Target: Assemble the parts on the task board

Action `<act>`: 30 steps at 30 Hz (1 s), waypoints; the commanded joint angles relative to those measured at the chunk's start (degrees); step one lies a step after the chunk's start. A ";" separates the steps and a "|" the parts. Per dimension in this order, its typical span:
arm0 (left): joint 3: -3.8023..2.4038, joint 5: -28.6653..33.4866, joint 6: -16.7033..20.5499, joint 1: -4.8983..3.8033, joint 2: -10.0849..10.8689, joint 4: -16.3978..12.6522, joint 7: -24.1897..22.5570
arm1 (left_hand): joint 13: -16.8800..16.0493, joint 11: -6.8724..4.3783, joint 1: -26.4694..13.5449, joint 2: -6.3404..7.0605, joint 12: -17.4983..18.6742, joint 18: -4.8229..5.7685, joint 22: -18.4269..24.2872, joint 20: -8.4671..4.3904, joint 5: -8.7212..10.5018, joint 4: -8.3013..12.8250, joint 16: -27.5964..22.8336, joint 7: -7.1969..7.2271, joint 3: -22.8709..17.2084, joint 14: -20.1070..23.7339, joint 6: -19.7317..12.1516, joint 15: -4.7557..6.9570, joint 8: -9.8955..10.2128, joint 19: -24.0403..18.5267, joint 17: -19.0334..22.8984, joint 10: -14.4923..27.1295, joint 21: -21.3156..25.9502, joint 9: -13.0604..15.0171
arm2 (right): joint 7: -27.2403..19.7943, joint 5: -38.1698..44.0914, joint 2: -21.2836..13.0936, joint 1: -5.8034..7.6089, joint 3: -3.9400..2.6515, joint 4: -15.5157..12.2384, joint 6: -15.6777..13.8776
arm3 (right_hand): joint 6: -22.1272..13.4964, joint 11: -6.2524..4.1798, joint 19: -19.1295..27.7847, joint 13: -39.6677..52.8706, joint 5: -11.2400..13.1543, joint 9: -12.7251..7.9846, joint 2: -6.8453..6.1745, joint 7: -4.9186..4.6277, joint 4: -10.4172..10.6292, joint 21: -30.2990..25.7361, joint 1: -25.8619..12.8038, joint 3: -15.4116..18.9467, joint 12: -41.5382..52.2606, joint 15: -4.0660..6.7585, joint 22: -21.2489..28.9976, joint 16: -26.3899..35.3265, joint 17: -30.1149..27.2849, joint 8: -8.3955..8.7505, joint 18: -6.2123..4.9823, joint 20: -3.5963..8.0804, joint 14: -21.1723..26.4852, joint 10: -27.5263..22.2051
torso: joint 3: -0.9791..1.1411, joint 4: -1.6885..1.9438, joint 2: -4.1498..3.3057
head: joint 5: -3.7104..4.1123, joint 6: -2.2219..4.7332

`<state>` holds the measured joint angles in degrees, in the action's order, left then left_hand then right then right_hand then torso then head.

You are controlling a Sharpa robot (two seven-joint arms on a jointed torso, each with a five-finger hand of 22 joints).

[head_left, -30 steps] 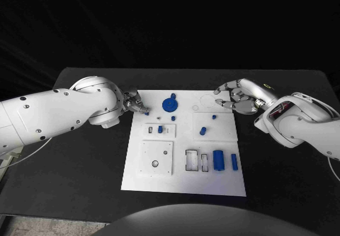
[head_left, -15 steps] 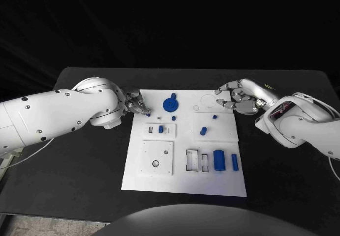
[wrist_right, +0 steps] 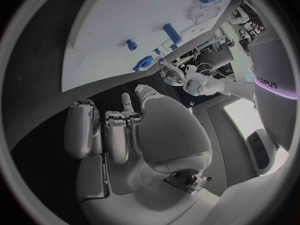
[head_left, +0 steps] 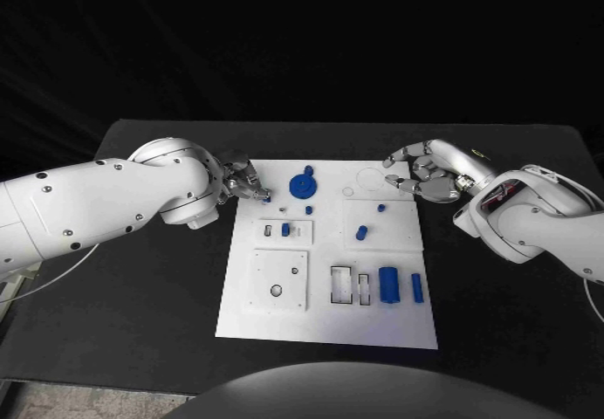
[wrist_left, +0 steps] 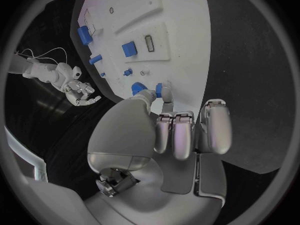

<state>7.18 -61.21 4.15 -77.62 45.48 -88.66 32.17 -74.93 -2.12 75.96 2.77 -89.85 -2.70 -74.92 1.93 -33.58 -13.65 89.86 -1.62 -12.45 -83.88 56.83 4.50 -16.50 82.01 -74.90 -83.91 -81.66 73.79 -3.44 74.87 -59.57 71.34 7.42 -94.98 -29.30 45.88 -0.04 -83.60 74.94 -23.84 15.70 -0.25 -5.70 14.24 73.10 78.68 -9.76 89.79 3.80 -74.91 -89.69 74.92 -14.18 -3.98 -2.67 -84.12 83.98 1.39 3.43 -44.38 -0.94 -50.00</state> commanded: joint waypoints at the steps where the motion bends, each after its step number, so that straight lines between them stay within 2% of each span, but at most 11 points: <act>1: 0.01 1.53 0.95 0.01 0.14 -0.45 -0.56 | -15.07 -0.42 0.07 0.51 -0.15 0.01 -10.22 -0.22 0.37 0.61 0.14 0.57 -1.08 -6.12 0.39 0.32 0.18 -0.07 -15.10 -6.09 0.21 0.04 | -0.02 -0.53 0.03 -0.06 0.00 0.05 0.45 | 0.36 0.20 0.30 15.06 -0.33 -0.04 -0.08 0.08 0.01 -0.25 0.45 -0.47 0.21 -0.43 -10.25 0.28 14.65 0.33 0.29 -0.25 -5.72 6.02 | 0.05 -0.04 0.04 | 0.02 0.00; 7: 0.07 -0.07 0.63 0.01 1.69 -3.07 0.86 | -15.07 -0.40 -0.42 0.77 -0.15 0.01 -10.26 -0.21 0.57 0.54 0.14 0.53 -1.83 -6.12 0.58 0.31 0.19 -0.06 -15.10 -6.09 0.24 0.04 | 0.00 -0.62 -0.01 -0.08 0.00 0.01 0.33 | 0.37 0.21 0.34 15.06 -0.40 -0.07 -0.08 0.06 -0.07 -0.32 0.54 -0.56 0.21 -0.44 -10.23 0.32 14.63 0.34 0.28 -0.26 -5.70 6.02 | 0.08 -0.09 0.05 | 0.06 0.00; 10: 0.33 -1.67 1.18 0.01 2.71 -4.90 1.29 | -15.07 -0.39 -0.55 0.81 -0.15 0.01 -10.26 -0.21 0.62 0.51 0.14 0.53 -2.01 -6.12 0.61 0.31 0.21 -0.06 -15.10 -6.09 0.26 0.03 | 0.01 -0.64 -0.08 -0.09 0.00 -0.02 0.25 | 0.37 0.21 0.34 15.06 -0.40 -0.07 -0.08 0.06 -0.07 -0.32 0.54 -0.56 0.21 -0.44 -10.23 0.32 14.63 0.34 0.28 -0.26 -5.70 6.02 | 0.06 -0.09 0.06 | 0.05 0.00; 15: 1.08 -4.28 1.93 0.01 4.67 -8.12 2.56 | -15.07 -0.40 -0.82 0.92 -0.15 0.05 -10.36 -0.21 0.72 0.46 0.14 0.54 -2.46 -6.12 0.69 0.31 0.27 0.08 -15.10 -6.09 0.13 -0.02 | 0.01 -0.69 -0.21 -0.12 0.00 -0.17 0.17 | 0.37 0.22 0.35 15.06 -0.45 -0.09 -0.12 0.05 -0.13 -0.35 0.60 -0.60 0.21 -0.44 -10.22 0.34 14.61 0.34 0.27 -0.26 -5.70 6.02 | 0.03 -0.06 -0.01 | -0.08 0.00; 19: 2.21 -5.46 2.08 0.02 6.37 -10.26 3.48 | -15.07 -0.39 -1.70 1.23 -0.15 0.08 -10.47 -0.20 1.14 0.19 0.14 0.51 -3.51 -6.12 0.79 0.31 0.76 0.22 -15.10 -6.09 0.05 -0.57 | 0.08 -0.74 -0.29 -0.13 0.00 -0.38 0.20 | 0.37 0.22 0.35 15.06 -0.45 -0.09 -0.12 0.05 -0.13 -0.35 0.60 -0.60 0.21 -0.44 -10.22 0.34 14.61 0.34 0.27 -0.26 -5.70 6.02 | 0.07 -0.05 -0.02 | -0.13 0.00; 23: 3.23 -6.95 2.90 0.04 7.63 -11.91 3.85 | -15.07 -0.39 -1.86 1.38 -0.15 0.08 -10.49 -0.20 1.28 0.26 0.14 0.53 -3.95 -6.12 0.88 0.31 0.90 0.23 -15.10 -6.09 0.07 -0.76 | 0.16 -0.77 -0.34 -0.14 0.00 -0.49 0.28 | 0.37 0.22 0.35 15.06 -0.45 -0.09 -0.12 0.05 -0.13 -0.35 0.60 -0.60 0.21 -0.44 -10.22 0.34 14.61 0.34 0.27 -0.26 -5.70 6.02 | 0.03 0.20 0.03 | -0.14 0.00; 25: 3.52 -7.38 3.34 0.07 7.96 -12.46 3.85 | -15.07 -0.41 -1.91 1.48 -0.15 0.10 -10.53 -0.21 1.36 0.35 0.14 0.55 -4.27 -6.12 0.97 0.32 0.98 0.30 -15.10 -6.09 0.02 -0.88 | 0.15 -0.79 -0.30 -0.15 0.00 -0.47 0.31 | 0.38 0.23 0.39 15.06 -0.53 -0.12 -0.18 0.04 -0.22 -0.43 0.68 -0.67 0.21 -0.45 -10.20 0.38 14.58 0.35 0.26 -0.26 -5.69 6.02 | -0.03 0.24 0.04 | -0.22 0.00; 30: 3.90 -7.93 4.24 0.18 8.37 -13.25 3.54 | -15.07 -0.44 -2.01 1.64 -0.15 0.11 -10.59 -0.22 1.59 0.53 0.14 0.58 -4.95 -6.12 1.19 0.35 1.05 0.36 -15.10 -6.09 -0.02 -1.04 | 0.13 -0.82 -0.15 -0.17 0.00 -0.44 0.34 | 0.38 0.23 0.38 15.06 -0.58 -0.13 -0.19 0.05 -0.26 -0.41 0.72 -0.71 0.21 -0.45 -10.20 0.38 14.58 0.36 0.26 -0.27 -5.69 6.02 | -0.01 -0.02 0.02 | -0.79 0.00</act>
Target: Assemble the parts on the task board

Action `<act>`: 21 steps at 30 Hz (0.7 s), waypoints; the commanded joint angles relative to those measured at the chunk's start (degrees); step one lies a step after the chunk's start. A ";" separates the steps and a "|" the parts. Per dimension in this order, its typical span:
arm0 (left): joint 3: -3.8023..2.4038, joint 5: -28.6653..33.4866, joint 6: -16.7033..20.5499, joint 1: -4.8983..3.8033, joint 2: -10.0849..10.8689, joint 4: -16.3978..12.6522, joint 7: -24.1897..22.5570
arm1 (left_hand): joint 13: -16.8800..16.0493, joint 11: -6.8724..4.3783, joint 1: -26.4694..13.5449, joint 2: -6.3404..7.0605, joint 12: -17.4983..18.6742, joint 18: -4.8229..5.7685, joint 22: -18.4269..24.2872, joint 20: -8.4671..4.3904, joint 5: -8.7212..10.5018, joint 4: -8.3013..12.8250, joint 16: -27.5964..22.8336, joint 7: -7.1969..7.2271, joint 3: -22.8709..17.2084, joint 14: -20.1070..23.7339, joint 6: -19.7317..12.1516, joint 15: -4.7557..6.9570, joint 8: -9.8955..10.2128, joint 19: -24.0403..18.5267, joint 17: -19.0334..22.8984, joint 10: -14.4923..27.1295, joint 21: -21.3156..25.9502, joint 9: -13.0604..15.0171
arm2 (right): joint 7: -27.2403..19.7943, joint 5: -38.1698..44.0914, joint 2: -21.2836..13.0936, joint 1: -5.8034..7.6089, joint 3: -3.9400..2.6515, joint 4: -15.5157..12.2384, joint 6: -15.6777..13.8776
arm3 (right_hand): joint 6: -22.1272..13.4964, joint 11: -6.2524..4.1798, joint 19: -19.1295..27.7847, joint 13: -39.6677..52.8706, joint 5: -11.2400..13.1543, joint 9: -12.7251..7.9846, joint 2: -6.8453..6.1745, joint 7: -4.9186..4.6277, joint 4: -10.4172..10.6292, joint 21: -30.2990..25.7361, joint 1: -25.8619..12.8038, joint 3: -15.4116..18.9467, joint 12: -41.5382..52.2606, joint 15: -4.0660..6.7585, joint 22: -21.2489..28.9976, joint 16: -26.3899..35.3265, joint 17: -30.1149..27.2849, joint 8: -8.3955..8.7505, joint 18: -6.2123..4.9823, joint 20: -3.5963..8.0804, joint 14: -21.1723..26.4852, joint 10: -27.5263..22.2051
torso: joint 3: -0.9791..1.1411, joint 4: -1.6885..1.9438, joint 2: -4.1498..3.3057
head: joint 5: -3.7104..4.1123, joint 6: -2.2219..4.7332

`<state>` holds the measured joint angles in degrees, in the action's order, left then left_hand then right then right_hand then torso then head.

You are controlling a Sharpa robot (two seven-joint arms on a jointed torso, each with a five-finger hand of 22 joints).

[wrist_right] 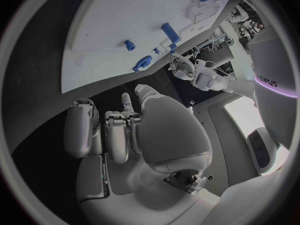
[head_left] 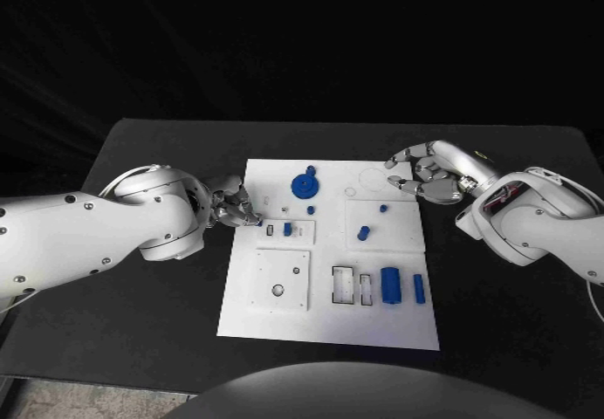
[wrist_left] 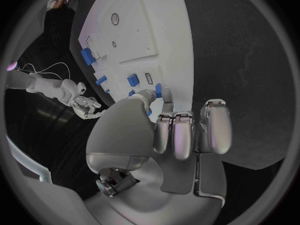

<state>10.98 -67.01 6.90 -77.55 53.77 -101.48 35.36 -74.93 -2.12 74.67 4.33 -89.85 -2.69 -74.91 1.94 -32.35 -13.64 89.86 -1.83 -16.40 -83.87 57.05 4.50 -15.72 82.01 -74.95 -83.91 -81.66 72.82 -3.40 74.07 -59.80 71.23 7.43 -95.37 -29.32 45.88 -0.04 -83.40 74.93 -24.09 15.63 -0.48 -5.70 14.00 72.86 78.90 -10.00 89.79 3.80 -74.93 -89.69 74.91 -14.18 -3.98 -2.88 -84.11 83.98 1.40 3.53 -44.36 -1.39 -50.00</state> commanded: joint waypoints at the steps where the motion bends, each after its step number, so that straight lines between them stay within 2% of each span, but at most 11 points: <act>1: 0.13 -2.17 1.63 0.13 0.13 -0.51 0.27 | -15.07 -0.44 -0.74 0.10 -0.15 0.10 -10.61 -0.23 0.40 0.55 0.14 0.80 -1.10 -6.13 0.99 0.35 0.27 0.37 -15.05 -6.09 -0.01 -0.09 | 0.08 -0.02 0.10 -0.07 -0.01 -0.05 0.36 | 0.38 0.23 0.17 15.07 -0.36 -0.07 0.03 0.06 -0.06 -0.16 0.53 -0.50 0.21 -0.46 -10.18 0.38 14.59 0.36 0.26 -0.06 -5.69 6.02 | -0.01 -0.14 0.00 | -0.37 0.00; 4: 0.22 -2.26 2.32 0.40 0.37 -0.79 -0.08 | -15.07 -0.45 -0.82 0.17 -0.15 0.11 -10.63 -0.23 0.55 0.61 0.14 0.80 -1.42 -6.13 1.08 0.36 0.30 0.40 -15.05 -6.09 -0.03 -0.15 | 0.07 -0.03 0.09 -0.10 -0.01 -0.03 0.37 | 0.38 0.23 0.17 15.07 -0.36 -0.07 0.03 0.06 -0.06 -0.16 0.53 -0.50 0.21 -0.46 -10.18 0.38 14.59 0.36 0.26 -0.06 -5.69 6.02 | -0.04 -0.15 -0.02 | -0.23 0.00; 10: 0.27 -2.32 3.12 1.27 0.68 -1.35 -0.48 | -15.07 -0.47 -0.91 0.29 -0.15 0.12 -10.66 -0.24 0.67 0.72 0.14 0.81 -1.82 -6.13 1.19 0.38 0.31 0.43 -15.05 -6.09 -0.04 -0.21 | 0.14 -0.13 -0.05 -0.13 -0.01 -0.01 0.47 | 0.37 0.23 0.19 15.07 -0.56 -0.12 -0.02 0.06 -0.20 -0.21 0.66 -0.64 0.21 -0.46 -10.16 0.38 14.59 0.38 0.25 -0.07 -5.69 6.02 | 0.03 -0.08 0.00 | -0.11 0.00; 21: 0.28 -1.58 4.29 1.66 0.46 -1.81 -1.35 | -15.07 -0.49 -1.14 0.47 -0.15 0.12 -10.70 -0.26 0.83 0.82 0.14 0.83 -2.42 -6.13 1.40 0.40 0.30 0.48 -15.05 -6.09 -0.05 -0.27 | 0.24 -0.18 -0.04 -0.16 -0.01 0.09 0.56 | 0.35 0.23 0.21 15.07 -0.89 -0.20 -0.08 0.05 -0.38 -0.22 0.83 -0.84 0.21 -0.46 -10.16 0.37 14.60 0.42 0.25 -0.07 -5.69 6.02 | 0.03 -0.12 0.02 | -0.07 0.00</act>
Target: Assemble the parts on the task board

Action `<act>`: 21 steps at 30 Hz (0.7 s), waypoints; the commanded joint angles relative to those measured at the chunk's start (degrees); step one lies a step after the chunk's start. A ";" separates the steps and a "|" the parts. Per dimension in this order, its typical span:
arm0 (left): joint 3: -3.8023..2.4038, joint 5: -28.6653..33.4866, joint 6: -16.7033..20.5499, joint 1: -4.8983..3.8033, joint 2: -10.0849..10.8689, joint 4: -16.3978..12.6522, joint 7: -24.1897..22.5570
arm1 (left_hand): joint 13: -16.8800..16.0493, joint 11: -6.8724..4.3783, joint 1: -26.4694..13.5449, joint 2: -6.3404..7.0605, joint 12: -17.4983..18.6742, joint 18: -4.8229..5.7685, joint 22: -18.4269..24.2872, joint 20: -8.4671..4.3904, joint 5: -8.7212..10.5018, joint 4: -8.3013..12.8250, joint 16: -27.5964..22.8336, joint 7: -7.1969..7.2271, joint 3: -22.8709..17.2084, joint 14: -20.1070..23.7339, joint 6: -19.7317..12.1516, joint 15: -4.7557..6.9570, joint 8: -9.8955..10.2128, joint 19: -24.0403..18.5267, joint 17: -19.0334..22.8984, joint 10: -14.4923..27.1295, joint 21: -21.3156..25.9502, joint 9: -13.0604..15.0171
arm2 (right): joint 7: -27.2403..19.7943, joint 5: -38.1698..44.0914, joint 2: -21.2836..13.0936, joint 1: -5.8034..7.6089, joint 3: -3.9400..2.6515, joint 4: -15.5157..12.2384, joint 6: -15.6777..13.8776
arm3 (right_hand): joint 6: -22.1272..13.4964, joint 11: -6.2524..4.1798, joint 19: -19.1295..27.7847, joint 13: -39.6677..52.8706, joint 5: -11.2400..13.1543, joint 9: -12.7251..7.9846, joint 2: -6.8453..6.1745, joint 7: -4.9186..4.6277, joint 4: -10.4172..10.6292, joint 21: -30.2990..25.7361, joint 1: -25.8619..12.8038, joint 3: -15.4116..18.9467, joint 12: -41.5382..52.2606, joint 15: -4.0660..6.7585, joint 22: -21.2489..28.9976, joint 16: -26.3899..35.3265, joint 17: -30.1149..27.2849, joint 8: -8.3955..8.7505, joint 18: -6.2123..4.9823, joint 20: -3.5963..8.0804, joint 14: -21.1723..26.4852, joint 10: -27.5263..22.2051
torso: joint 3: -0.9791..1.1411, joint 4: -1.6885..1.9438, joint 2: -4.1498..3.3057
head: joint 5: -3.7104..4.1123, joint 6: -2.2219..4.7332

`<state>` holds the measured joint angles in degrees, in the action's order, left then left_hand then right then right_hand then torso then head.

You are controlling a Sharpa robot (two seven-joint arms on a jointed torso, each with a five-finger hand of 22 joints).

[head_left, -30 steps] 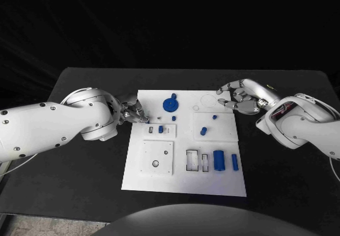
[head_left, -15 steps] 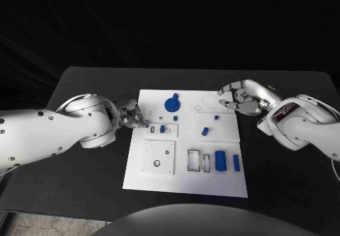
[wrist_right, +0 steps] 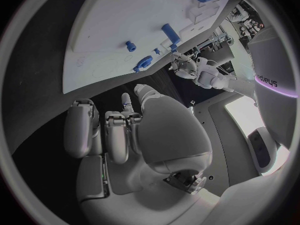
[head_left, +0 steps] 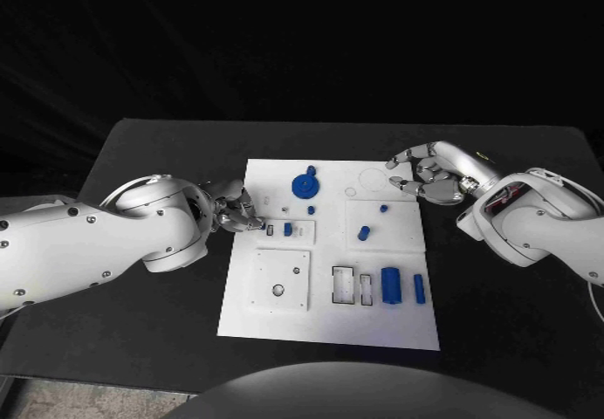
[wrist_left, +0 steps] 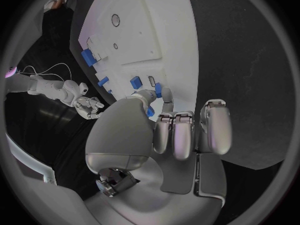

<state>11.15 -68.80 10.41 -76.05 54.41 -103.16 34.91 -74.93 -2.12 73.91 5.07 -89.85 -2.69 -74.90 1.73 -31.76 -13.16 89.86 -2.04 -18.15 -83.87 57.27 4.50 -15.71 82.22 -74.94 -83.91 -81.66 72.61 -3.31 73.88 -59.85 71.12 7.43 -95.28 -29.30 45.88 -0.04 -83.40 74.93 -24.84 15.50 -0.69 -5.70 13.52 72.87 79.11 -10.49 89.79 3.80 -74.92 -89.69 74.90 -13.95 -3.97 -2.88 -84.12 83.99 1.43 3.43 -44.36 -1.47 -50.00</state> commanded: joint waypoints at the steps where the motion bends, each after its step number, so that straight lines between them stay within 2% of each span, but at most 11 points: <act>1: 0.11 0.27 0.94 0.17 -0.20 -0.13 -1.00 | -15.07 -0.49 -0.38 -0.27 -0.15 0.12 -10.70 -0.06 0.25 0.34 0.14 1.04 -0.67 -6.13 1.19 0.40 0.30 0.27 -15.06 -6.09 -0.05 -0.05 | 0.17 0.00 -0.01 -0.05 -0.01 -0.01 0.55 | 0.34 0.23 0.21 15.07 -0.18 -0.08 0.13 0.05 0.08 -0.22 0.64 -0.38 0.21 -0.46 -10.17 0.37 14.60 0.19 0.25 -0.07 -5.69 6.01 | 0.00 -0.03 0.03 | 0.02 0.00; 17: 0.12 1.67 -1.01 0.21 -0.71 -0.34 -0.45 | -15.07 -0.49 -0.91 -0.16 -0.15 0.09 -10.68 -0.08 0.65 0.36 0.14 1.03 -1.58 -6.13 1.35 0.41 0.35 0.19 -15.06 -6.09 0.10 -0.16 | 0.48 -0.01 -0.15 -0.06 -0.01 -0.04 0.74 | 0.34 0.22 0.23 15.07 -0.48 -0.15 0.10 0.05 -0.11 -0.25 0.83 -0.60 0.21 -0.46 -10.17 0.42 14.56 0.22 0.24 -0.07 -5.67 6.01 | 0.03 0.01 0.02 | -0.27 0.00; 21: 0.12 1.78 -1.22 0.22 -0.77 -0.49 -0.40 | -15.07 -0.49 -0.92 -0.16 -0.15 0.09 -10.68 -0.08 0.66 0.36 0.14 1.03 -1.61 -6.13 1.36 0.41 0.35 0.19 -15.06 -6.09 0.11 -0.16 | 0.53 -0.01 -0.12 -0.06 -0.01 -0.03 0.77 | 0.34 0.22 0.23 15.07 -0.48 -0.15 0.10 0.05 -0.11 -0.25 0.83 -0.60 0.21 -0.46 -10.17 0.42 14.56 0.22 0.24 -0.07 -5.67 6.01 | -0.02 -0.04 0.03 | -0.32 0.00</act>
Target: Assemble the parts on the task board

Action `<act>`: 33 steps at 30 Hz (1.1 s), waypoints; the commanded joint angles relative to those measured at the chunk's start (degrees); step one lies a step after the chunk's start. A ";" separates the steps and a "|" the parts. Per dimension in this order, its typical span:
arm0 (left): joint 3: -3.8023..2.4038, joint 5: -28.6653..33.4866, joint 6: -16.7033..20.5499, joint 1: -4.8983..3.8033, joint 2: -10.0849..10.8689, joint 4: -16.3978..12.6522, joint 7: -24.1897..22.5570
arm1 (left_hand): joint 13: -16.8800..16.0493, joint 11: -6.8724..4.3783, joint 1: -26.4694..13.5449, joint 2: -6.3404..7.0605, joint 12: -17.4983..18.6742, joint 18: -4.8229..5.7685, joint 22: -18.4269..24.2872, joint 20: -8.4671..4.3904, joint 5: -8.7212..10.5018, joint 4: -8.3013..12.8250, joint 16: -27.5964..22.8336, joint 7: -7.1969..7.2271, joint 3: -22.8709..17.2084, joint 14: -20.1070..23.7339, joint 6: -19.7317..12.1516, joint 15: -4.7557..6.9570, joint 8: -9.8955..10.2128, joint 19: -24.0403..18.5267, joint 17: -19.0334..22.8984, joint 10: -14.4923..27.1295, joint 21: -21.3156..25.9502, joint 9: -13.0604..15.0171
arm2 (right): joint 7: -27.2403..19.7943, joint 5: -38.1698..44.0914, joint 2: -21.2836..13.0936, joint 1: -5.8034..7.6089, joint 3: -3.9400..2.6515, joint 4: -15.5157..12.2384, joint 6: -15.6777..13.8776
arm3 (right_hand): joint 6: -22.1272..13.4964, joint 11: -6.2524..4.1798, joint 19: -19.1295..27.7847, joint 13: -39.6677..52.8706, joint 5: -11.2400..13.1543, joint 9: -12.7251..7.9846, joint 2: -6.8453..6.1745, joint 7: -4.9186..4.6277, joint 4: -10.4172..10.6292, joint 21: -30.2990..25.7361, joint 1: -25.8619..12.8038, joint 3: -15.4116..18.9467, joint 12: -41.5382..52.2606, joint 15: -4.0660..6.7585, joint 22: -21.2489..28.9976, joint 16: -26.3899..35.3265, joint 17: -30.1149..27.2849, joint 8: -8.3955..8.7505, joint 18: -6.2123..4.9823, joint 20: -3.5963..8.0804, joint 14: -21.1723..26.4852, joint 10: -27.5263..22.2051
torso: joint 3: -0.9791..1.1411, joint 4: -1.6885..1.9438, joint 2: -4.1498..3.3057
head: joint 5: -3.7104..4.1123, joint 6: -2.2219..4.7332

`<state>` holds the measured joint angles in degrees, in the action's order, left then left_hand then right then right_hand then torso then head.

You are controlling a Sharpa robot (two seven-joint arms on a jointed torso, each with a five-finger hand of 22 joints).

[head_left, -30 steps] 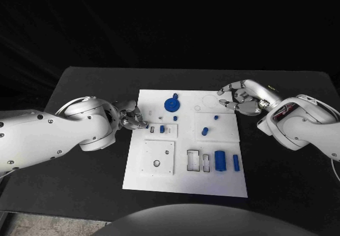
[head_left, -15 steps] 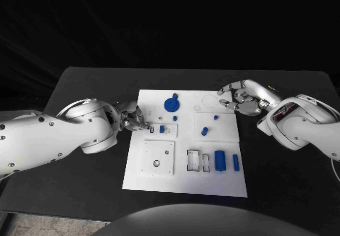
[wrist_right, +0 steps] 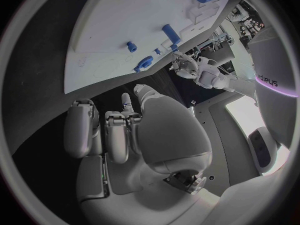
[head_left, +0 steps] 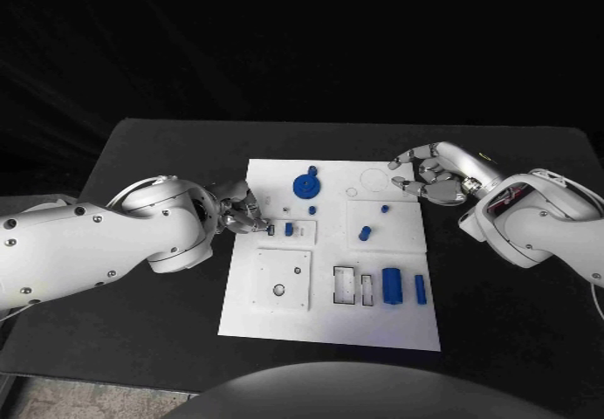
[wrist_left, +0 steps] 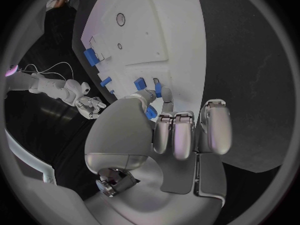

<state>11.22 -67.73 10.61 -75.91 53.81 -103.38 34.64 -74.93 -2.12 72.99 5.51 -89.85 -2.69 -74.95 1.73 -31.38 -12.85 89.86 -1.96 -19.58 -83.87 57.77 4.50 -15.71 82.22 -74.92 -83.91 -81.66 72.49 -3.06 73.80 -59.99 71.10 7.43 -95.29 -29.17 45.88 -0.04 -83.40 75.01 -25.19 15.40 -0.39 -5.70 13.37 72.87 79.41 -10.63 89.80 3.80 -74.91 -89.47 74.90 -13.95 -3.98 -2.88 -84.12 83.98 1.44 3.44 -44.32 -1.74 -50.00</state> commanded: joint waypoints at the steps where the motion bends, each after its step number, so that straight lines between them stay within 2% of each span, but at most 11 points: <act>1: 0.05 0.73 -1.45 0.09 -0.17 -0.30 -0.12 | -15.07 -0.49 0.01 -0.60 -0.15 0.09 -10.64 -0.08 0.28 0.04 0.14 0.95 -0.18 -6.13 0.85 0.42 0.35 0.19 -15.08 -6.09 0.11 -0.04 | 0.29 0.08 0.02 -0.04 -0.01 -0.01 0.64 | 0.34 0.22 0.22 14.99 -0.17 -0.06 -0.20 0.05 0.01 -0.24 0.55 -0.47 0.20 -0.46 -10.19 0.20 14.57 0.22 0.25 -0.08 -5.67 6.02 | -0.04 -0.04 0.00 | -0.03 0.00; 26: 0.06 0.94 -2.10 0.20 -0.54 -0.28 -0.06 | -15.07 -0.45 -0.57 -0.66 -0.15 0.08 -10.66 -0.08 1.09 0.05 0.14 0.88 -1.06 -6.13 0.89 0.39 0.40 0.17 -15.08 -6.09 0.19 -0.09 | 0.55 0.02 0.12 -0.13 -0.01 0.20 0.66 | 0.30 0.22 0.25 14.99 -0.37 -0.11 -0.23 0.03 -0.14 -0.29 0.69 -0.62 0.20 -0.46 -10.17 0.19 14.57 0.25 0.24 -0.07 -5.68 6.02 | -0.04 -0.06 -0.05 | 0.00 0.00; 28: 0.06 0.95 -2.04 0.20 -0.56 -0.23 -0.09 | -15.07 -0.44 -1.30 -0.75 -0.15 0.09 -10.69 -0.02 3.25 -0.14 0.14 0.87 -1.34 -6.13 0.99 0.36 0.39 0.17 -15.08 -6.09 0.24 -0.08 | 0.55 0.01 0.12 -0.15 -0.01 0.21 0.65 | 0.30 0.22 0.25 14.99 -0.37 -0.11 -0.23 0.03 -0.14 -0.29 0.69 -0.62 0.20 -0.46 -10.17 0.19 14.57 0.25 0.24 -0.07 -5.68 6.02 | -0.04 -0.05 -0.05 | -0.02 0.00; 29: 0.06 0.95 -2.02 0.20 -0.57 -0.21 -0.11 | -15.07 -0.44 -1.95 -0.92 -0.15 0.09 -10.71 0.02 5.97 -0.42 0.14 0.89 -1.32 -6.13 1.12 0.33 0.36 0.17 -15.08 -6.09 0.28 -0.07 | 0.54 0.01 0.13 -0.16 -0.01 0.23 0.65 | 0.30 0.22 0.25 14.99 -0.37 -0.11 -0.23 0.03 -0.14 -0.29 0.69 -0.62 0.20 -0.46 -10.17 0.19 14.57 0.25 0.24 -0.07 -5.68 6.02 | -0.04 -0.05 -0.05 | -0.03 0.00; 31: 0.06 0.98 -1.92 0.21 -0.59 -0.16 -0.18 | -15.07 -0.32 -3.45 -1.26 -0.15 0.08 -10.74 0.04 10.05 -1.28 0.14 0.82 -0.75 -6.13 1.42 0.25 0.28 0.16 -15.08 -6.09 0.35 -0.07 | 0.53 -0.01 0.16 -0.19 -0.01 0.26 0.63 | 0.30 0.22 0.25 14.99 -0.37 -0.11 -0.23 0.03 -0.14 -0.29 0.69 -0.62 0.20 -0.46 -10.17 0.19 14.57 0.25 0.24 -0.07 -5.68 6.02 | -0.03 -0.06 -0.04 | -0.04 0.00; 33: 0.06 1.05 -1.84 0.21 -0.62 -0.09 -0.25 | -15.07 -0.19 -5.30 -1.47 -0.15 0.08 -10.78 0.13 12.96 -2.47 0.14 0.63 0.50 -6.13 1.56 0.14 0.33 0.15 -15.08 -6.09 0.42 -0.13 | 0.52 -0.04 0.18 -0.23 -0.01 0.31 0.64 | 0.30 0.22 0.25 14.99 -0.37 -0.11 -0.23 0.03 -0.14 -0.29 0.69 -0.62 0.20 -0.46 -10.17 0.19 14.57 0.25 0.24 -0.07 -5.68 6.02 | -0.04 -0.04 -0.04 | -0.05 0.00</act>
<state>11.22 -67.09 9.62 -75.79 53.34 -103.45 34.73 -74.93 -2.12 68.71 3.70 -89.85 -2.69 -74.92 1.74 -19.44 -14.76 89.86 -1.09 -19.39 -83.87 58.99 4.49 -15.48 82.21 -74.91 -83.91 -81.53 72.37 -2.65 73.71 -59.87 70.94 7.43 -95.02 -29.02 45.88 -0.04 -83.40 75.00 -25.18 15.35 -0.62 -5.70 13.22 72.87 79.63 -10.79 89.80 3.80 -74.94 -89.47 74.94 -13.95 -3.98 -2.88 -84.12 83.98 1.42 3.38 -44.36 -1.75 -50.00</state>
